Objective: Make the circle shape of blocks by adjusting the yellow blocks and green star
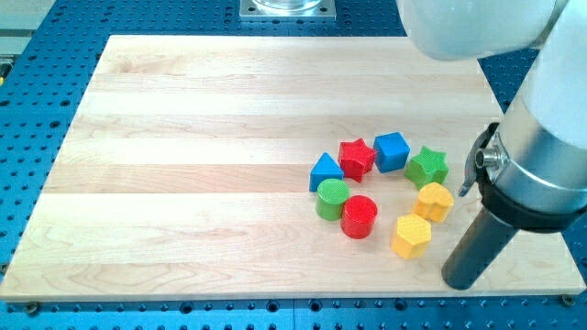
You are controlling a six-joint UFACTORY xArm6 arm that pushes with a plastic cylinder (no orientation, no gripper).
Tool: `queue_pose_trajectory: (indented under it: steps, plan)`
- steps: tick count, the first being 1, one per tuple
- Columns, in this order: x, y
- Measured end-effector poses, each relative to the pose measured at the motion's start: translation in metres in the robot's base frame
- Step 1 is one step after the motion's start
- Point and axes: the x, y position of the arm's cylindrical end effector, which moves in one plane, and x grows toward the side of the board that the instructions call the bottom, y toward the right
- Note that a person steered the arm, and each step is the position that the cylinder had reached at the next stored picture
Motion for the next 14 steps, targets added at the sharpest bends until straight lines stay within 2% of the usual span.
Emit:
queue_pose_trajectory:
  steps: [4,6,7,9,10,14]
  plan:
    - [-0.014,-0.011]
    - [-0.031,-0.036]
    - [-0.021,-0.034]
    - [-0.062,0.05]
    - [-0.082,0.042]
    - [-0.084,0.02]
